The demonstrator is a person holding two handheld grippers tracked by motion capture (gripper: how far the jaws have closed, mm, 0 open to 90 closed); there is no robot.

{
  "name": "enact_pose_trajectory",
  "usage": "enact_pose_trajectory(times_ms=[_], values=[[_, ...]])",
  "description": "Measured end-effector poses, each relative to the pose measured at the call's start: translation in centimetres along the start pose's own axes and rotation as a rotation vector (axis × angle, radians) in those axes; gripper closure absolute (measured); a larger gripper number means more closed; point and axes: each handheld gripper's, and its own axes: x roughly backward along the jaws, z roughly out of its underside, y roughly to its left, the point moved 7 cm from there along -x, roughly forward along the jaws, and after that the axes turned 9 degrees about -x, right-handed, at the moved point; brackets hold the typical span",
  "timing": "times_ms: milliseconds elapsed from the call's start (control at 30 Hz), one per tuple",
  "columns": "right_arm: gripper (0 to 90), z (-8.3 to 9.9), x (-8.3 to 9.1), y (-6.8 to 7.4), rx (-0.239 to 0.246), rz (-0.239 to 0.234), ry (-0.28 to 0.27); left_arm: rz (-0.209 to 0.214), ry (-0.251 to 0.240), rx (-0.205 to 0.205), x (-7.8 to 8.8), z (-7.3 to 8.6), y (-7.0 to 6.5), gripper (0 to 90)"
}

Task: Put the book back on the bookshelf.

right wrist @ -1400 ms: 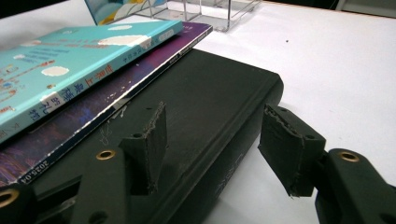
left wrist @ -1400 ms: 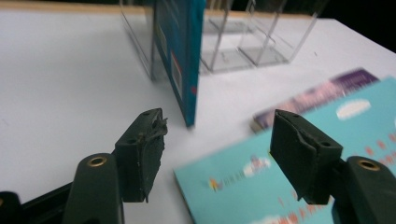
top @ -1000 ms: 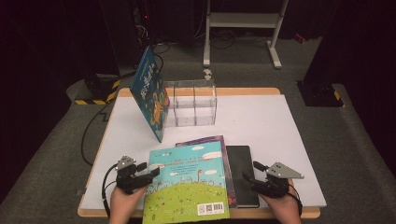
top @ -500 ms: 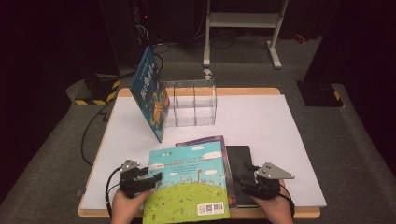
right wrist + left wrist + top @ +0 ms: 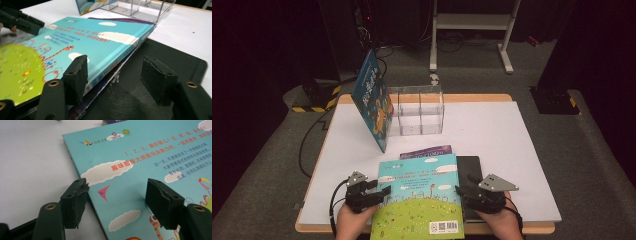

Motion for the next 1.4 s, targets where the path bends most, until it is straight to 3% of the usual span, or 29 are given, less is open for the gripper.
enact_pose_trajectory(times_ms=[100, 167, 200, 333, 400, 533, 733, 967, 1167, 1267, 1333, 1367, 1400], values=[[38.0, 0.0, 0.1, -0.3, -0.016, 0.010, 0.011, 0.015, -0.002, 0.006, 0.4, 0.1, 0.2, 39.2], [38.0, 0.0, 0.1, -0.4, -0.014, 0.014, 0.020, 0.051, -0.027, 0.048, 0.8, 0.2, 0.3, 41.5], [38.1, 0.0, 0.1, -0.3, -0.010, 0.017, 0.020, 0.058, -0.031, 0.064, 0.9, 0.3, 0.3, 38.5], [38.8, 0.2, 0.1, -0.4, -0.017, 0.018, 0.021, 0.056, -0.027, 0.044, 0.8, 0.7, -0.2, 32.5], [38.9, 0.3, 0.0, -0.5, -0.024, 0.011, 0.019, 0.051, -0.053, 0.032, 1.1, 0.3, -0.3, 31.4], [38.9, 0.7, -0.1, -0.8, -0.035, 0.007, 0.027, 0.046, -0.077, 0.018, 1.7, -0.2, -0.3, 34.6], [39.2, 0.8, 0.1, -1.6, -0.046, 0.019, 0.009, 0.051, -0.105, 0.012, 1.4, -0.5, -1.2, 35.4], [41.2, 0.8, 1.3, -4.7, -0.077, 0.110, -0.013, 0.079, -0.124, -0.032, -0.7, -2.6, -2.9, 37.5], [43.2, 1.0, 2.3, -6.6, -0.085, 0.182, -0.021, 0.105, -0.131, -0.072, -2.8, -4.6, -3.8, 37.5], [43.6, 1.0, 2.6, -7.0, -0.073, 0.206, -0.027, 0.116, -0.148, -0.079, -3.1, -4.8, -3.8, 37.4], [44.3, 1.0, 2.6, -7.0, -0.068, 0.208, -0.030, 0.131, -0.162, -0.061, -3.1, -4.5, -3.7, 37.2], [44.6, 1.0, 2.6, -6.9, -0.065, 0.208, -0.031, 0.137, -0.164, -0.036, -3.1, -4.3, -3.5, 36.1], [44.6, 1.0, 2.6, -6.9, -0.064, 0.211, -0.033, 0.153, -0.161, 0.016, -3.1, -4.0, -3.2, 34.2]])
